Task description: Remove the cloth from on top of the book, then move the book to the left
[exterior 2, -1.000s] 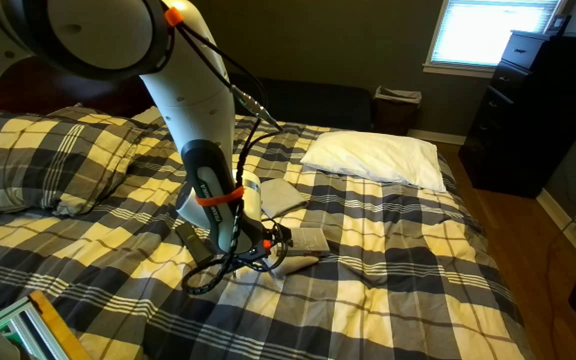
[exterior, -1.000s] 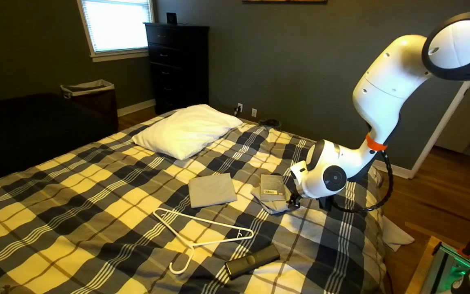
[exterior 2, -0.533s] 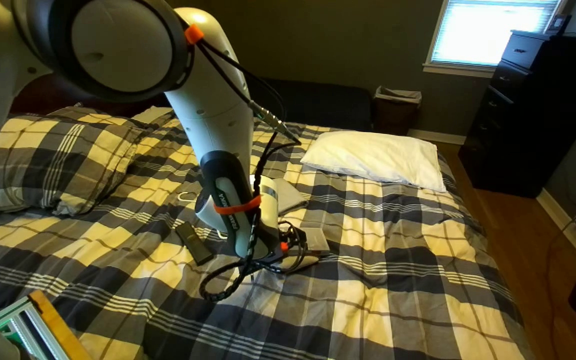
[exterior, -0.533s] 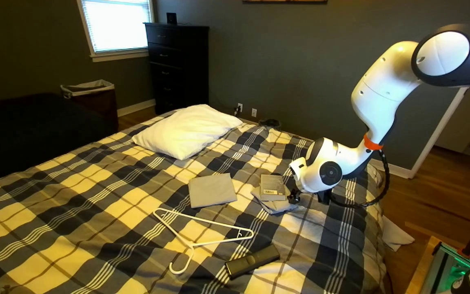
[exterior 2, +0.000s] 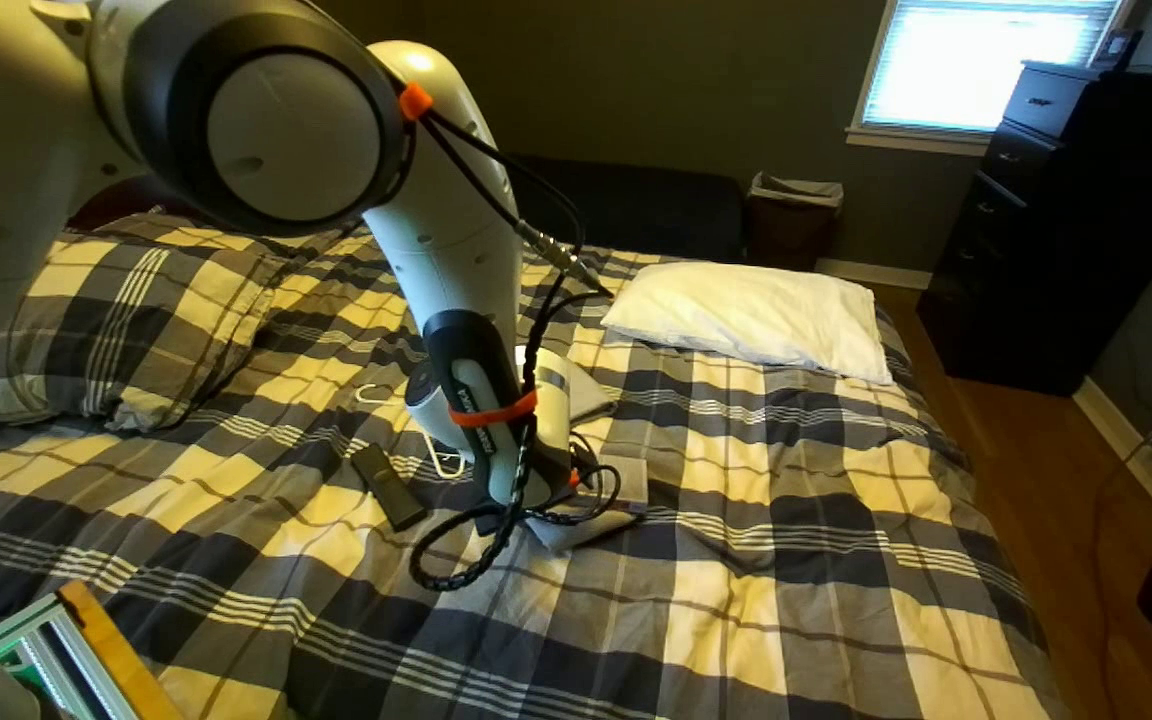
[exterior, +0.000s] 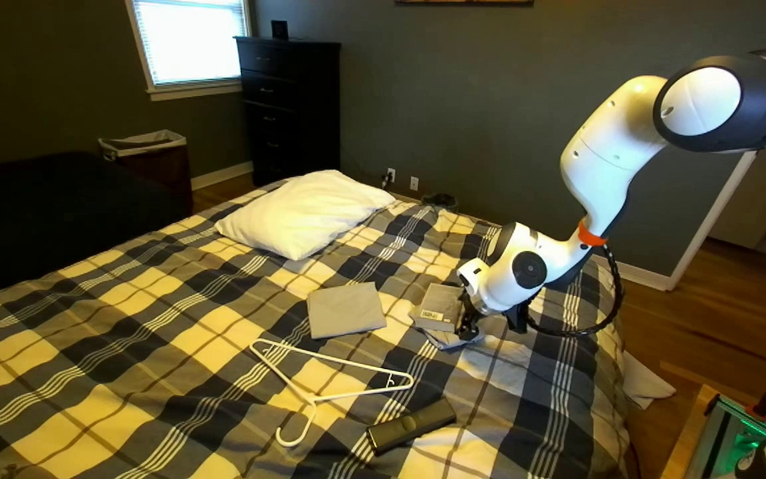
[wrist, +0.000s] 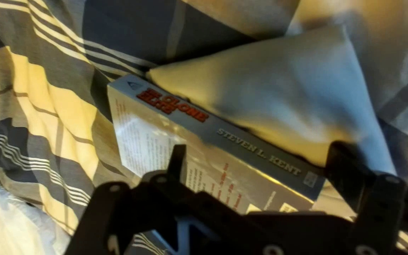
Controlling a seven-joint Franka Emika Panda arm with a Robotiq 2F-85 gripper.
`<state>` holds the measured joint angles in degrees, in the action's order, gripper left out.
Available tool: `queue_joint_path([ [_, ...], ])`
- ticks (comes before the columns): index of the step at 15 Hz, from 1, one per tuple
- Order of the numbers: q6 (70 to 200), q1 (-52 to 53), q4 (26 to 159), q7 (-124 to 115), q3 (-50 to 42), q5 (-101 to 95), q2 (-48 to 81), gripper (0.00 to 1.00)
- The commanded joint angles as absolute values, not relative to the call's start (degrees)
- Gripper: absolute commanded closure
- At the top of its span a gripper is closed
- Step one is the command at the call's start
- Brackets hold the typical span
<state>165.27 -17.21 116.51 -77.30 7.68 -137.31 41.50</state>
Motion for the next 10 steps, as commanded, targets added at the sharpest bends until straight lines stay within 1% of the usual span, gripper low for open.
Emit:
queue_joint_path([
  [1, 166.1, -13.7, 114.5, -71.9, 4.7, -131.5, 43.8, 0.0],
  [7, 153.5, -9.1, 112.5, -68.7, 3.4, -124.0, 46.1, 0.0],
  [9, 151.4, -8.4, 111.4, -68.5, 3.8, -122.9, 47.1, 0.0],
  [10, 150.8, -8.2, 110.9, -68.7, 4.1, -123.1, 47.5, 0.02],
])
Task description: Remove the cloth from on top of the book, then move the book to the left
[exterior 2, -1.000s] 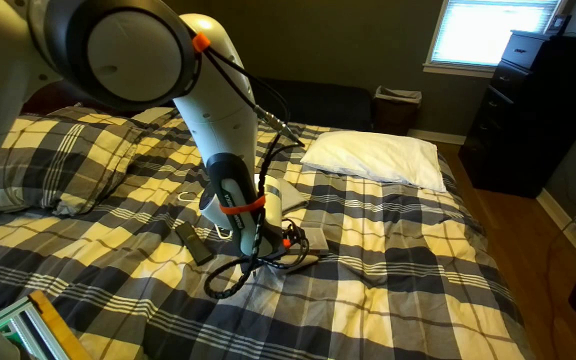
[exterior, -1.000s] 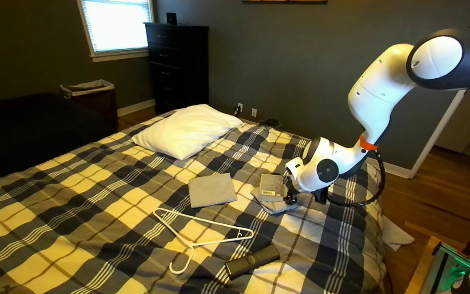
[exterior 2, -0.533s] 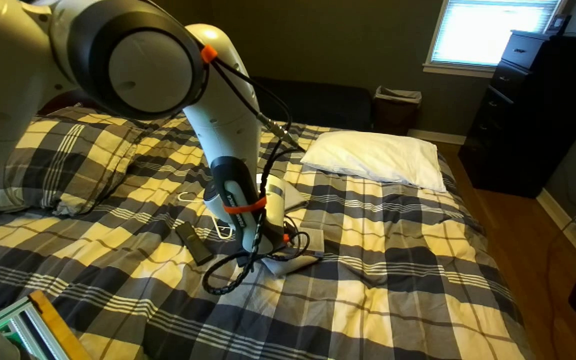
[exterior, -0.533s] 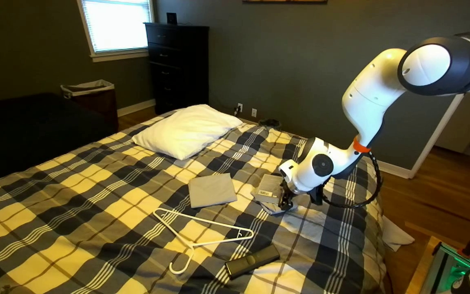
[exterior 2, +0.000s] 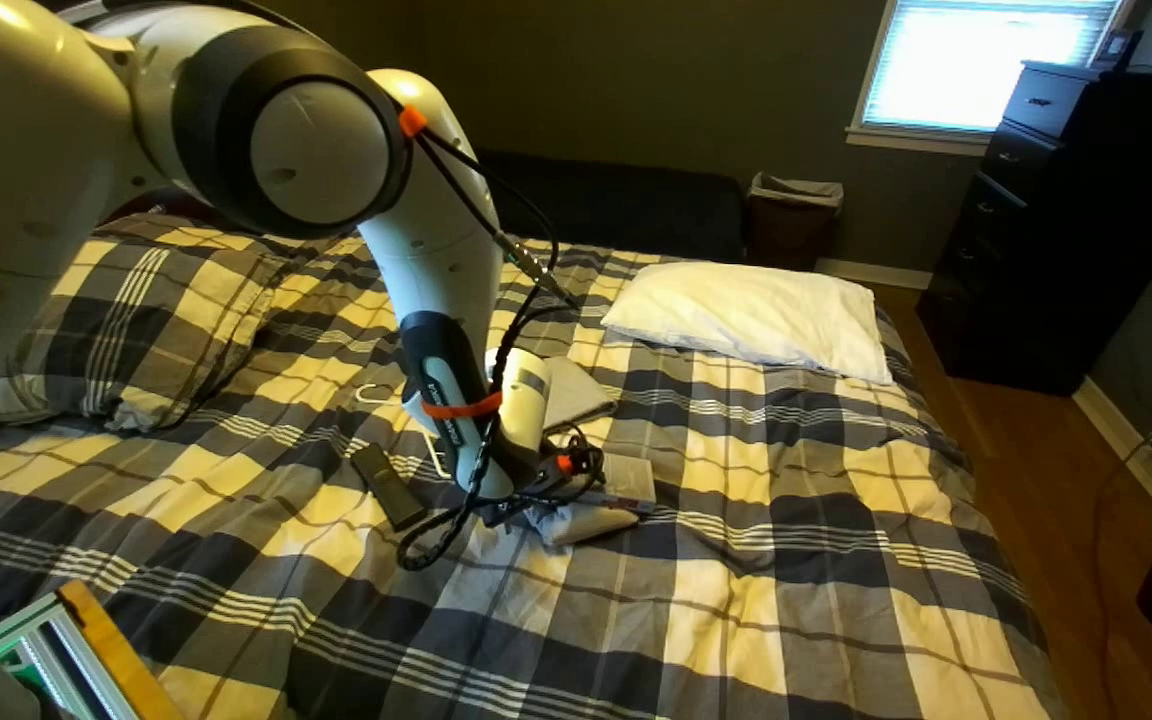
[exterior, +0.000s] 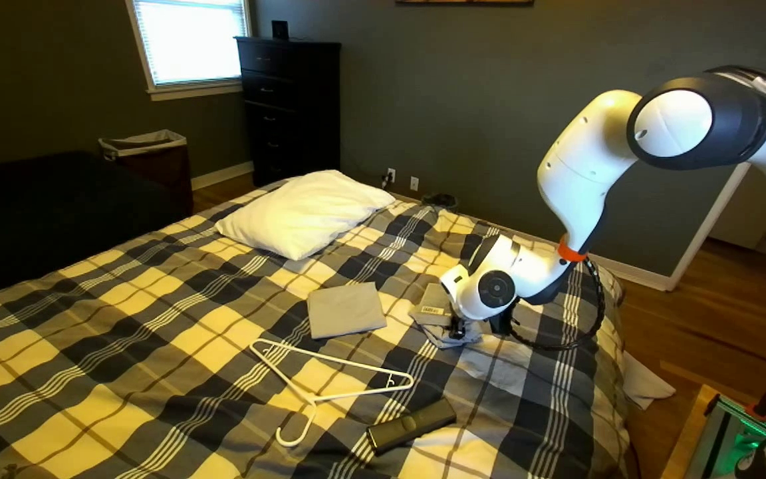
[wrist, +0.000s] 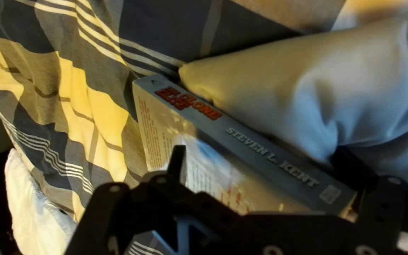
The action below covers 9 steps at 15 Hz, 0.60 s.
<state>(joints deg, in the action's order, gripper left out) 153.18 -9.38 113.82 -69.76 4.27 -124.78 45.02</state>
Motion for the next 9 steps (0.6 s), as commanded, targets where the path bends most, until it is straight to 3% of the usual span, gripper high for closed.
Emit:
queue_joint_path([
  [1, 150.6, -8.0, 110.6, -69.2, 4.4, -123.5, 47.6, 0.01],
  [9, 149.8, -7.9, 116.1, -62.1, 8.1, -121.7, 42.0, 0.0],
])
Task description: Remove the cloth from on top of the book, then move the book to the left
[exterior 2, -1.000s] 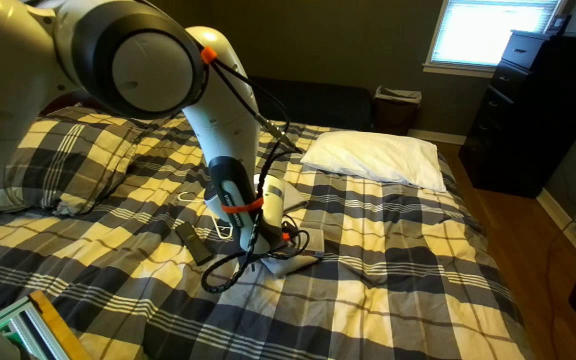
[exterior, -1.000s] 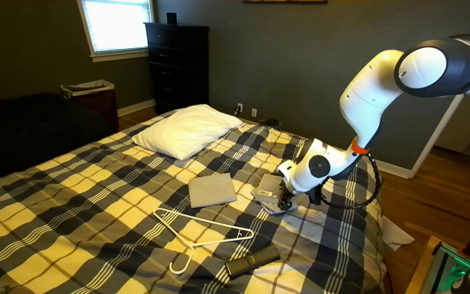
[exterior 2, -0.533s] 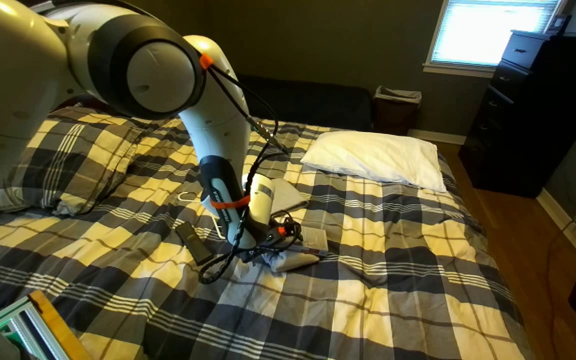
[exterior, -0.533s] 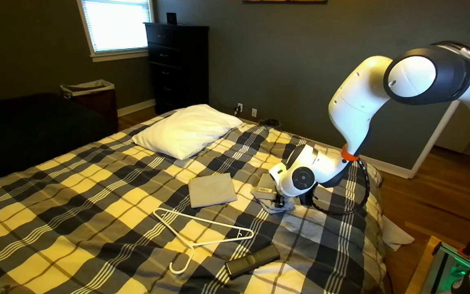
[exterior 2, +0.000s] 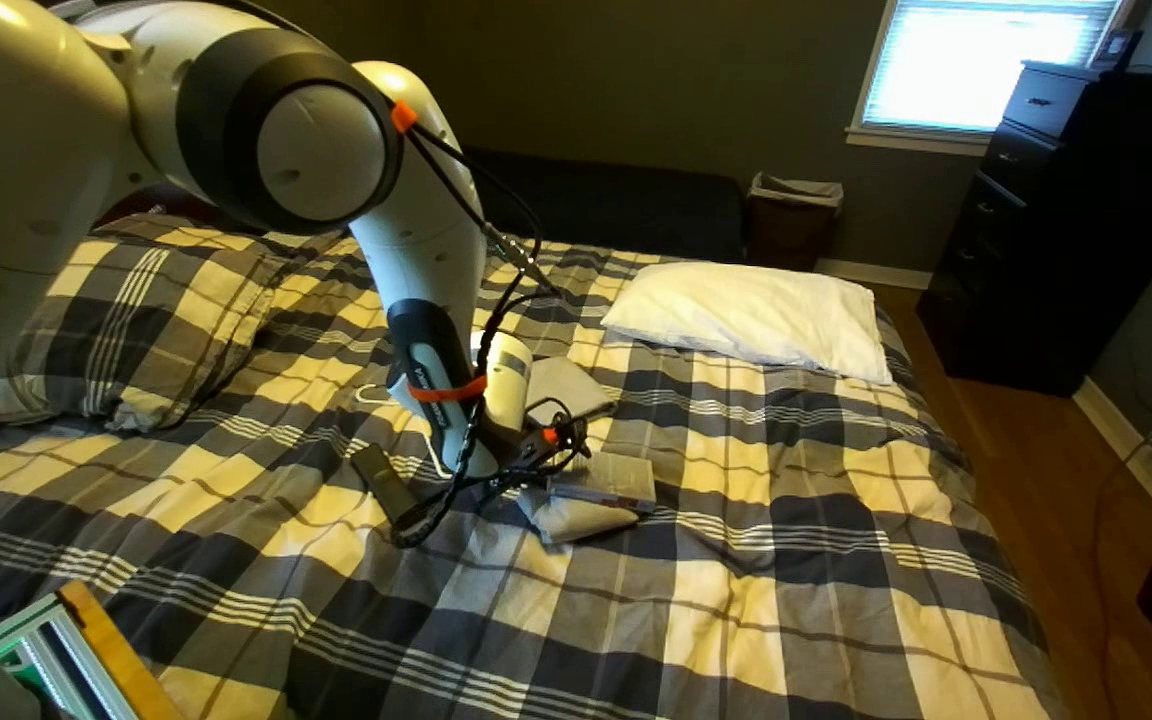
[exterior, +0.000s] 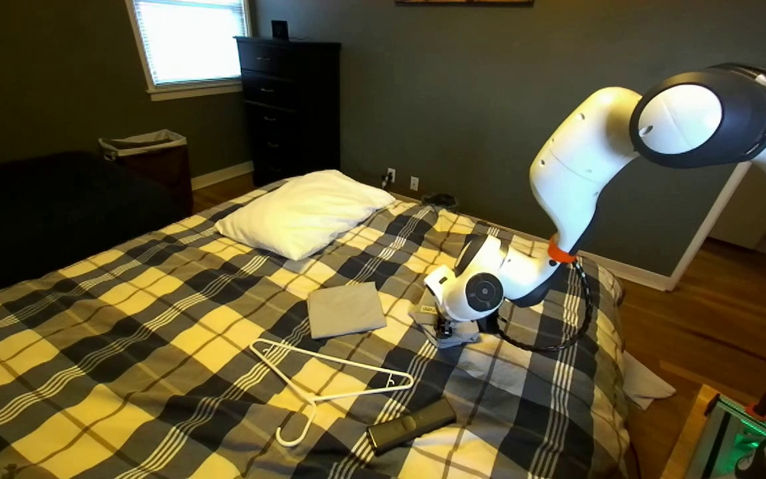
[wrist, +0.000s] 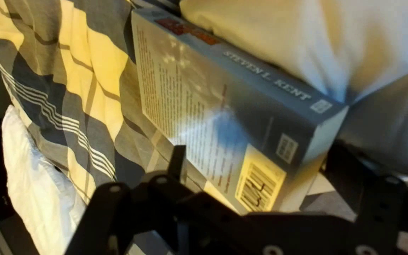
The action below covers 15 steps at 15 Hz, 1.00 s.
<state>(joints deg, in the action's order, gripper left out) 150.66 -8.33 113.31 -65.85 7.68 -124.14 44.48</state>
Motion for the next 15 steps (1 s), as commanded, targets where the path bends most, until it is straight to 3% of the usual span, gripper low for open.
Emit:
queue_joint_path([
  [1, 149.9, -7.9, 116.2, -61.1, 8.2, -121.2, 41.7, 0.0],
  [15, 150.7, -8.3, 115.4, -48.9, 7.3, -108.8, 43.8, 0.0],
])
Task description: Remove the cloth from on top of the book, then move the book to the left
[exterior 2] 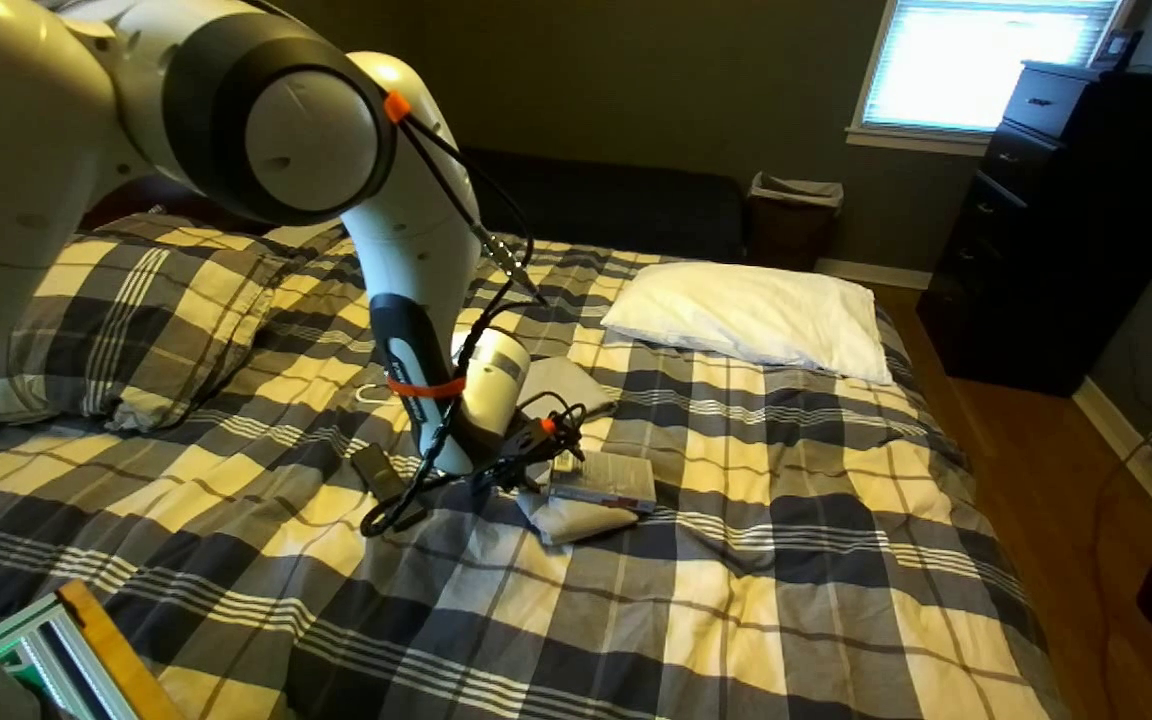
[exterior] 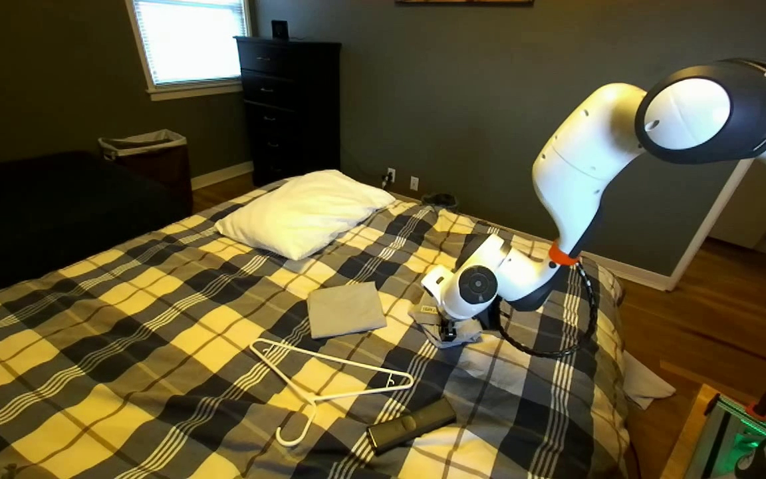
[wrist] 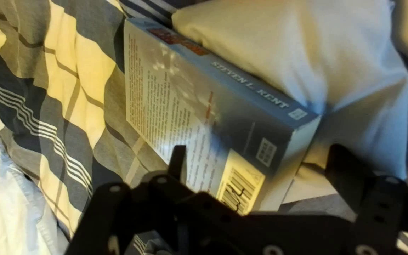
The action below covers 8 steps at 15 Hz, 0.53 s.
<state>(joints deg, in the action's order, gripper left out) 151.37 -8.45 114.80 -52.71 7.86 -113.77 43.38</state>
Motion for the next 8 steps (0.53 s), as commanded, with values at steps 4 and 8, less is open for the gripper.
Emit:
queue_joint_path([
  [4, 148.9, -8.0, 115.6, -47.8, 6.7, -105.2, 43.7, 0.0],
  [8, 143.5, -6.7, 114.1, -50.5, 5.6, -105.2, 44.7, 0.0],
])
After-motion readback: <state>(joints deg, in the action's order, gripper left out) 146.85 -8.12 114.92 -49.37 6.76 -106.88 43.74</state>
